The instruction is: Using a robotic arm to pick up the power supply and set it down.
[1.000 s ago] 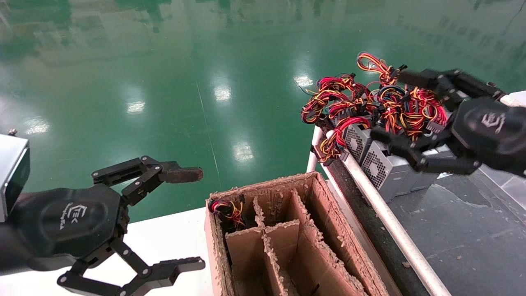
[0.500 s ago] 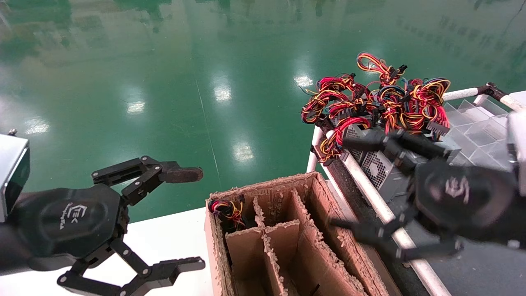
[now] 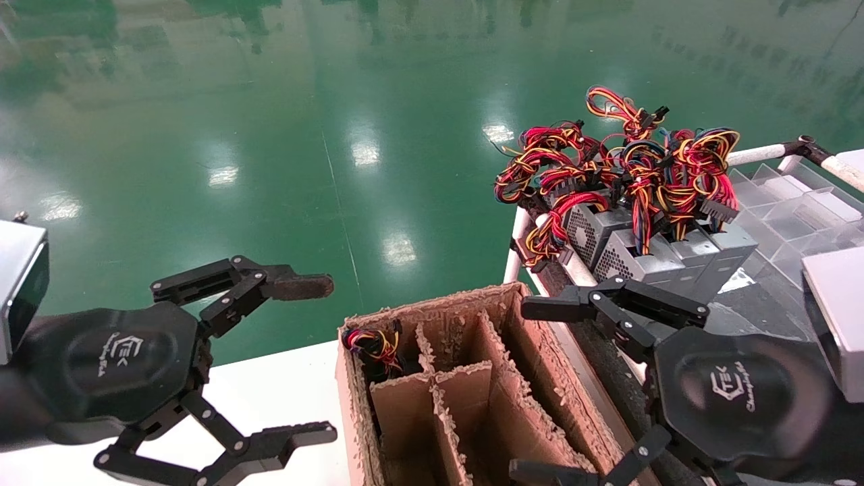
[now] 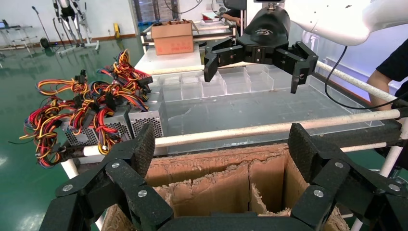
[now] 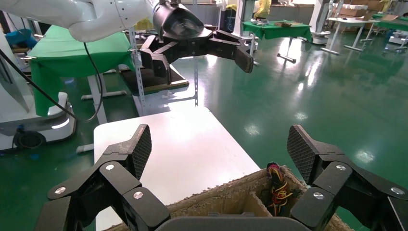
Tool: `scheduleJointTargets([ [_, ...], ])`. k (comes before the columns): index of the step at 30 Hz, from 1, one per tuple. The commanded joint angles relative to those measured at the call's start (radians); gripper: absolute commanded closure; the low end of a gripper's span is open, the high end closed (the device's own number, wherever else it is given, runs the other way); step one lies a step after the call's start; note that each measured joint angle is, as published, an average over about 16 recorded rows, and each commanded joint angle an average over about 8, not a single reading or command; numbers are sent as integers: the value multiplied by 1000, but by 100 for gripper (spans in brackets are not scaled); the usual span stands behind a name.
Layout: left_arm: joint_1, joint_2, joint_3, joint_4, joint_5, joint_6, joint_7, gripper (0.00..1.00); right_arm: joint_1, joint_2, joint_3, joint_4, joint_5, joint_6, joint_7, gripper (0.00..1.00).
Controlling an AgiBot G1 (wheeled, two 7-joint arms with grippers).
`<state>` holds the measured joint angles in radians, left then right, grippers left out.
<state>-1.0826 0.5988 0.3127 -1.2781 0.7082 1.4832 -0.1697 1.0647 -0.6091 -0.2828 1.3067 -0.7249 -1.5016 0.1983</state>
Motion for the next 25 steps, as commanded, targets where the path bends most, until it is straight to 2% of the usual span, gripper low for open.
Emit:
scheduleJointTargets([
  [1,0,0,0,0,0,0,0,0,1,0,0,-3,0,0,-2,0],
  [11,0,0,0,0,0,0,0,0,6,-1,2,-16,-3,4,-9,0],
  [12,0,0,0,0,0,0,0,9,7,-1,2,-17,-3,4,-9,0],
  [14,0,0,0,0,0,0,0,20,7,-1,2,-18,-4,5,-10,0],
  [19,0,0,0,0,0,0,0,30,9,-1,3,-21,-4,5,-11,0],
  [21,0,0,0,0,0,0,0,14,9,-1,3,-22,-4,6,-11,0],
  [25,0,0,0,0,0,0,0,4,9,-2,3,-23,-5,6,-12,0],
])
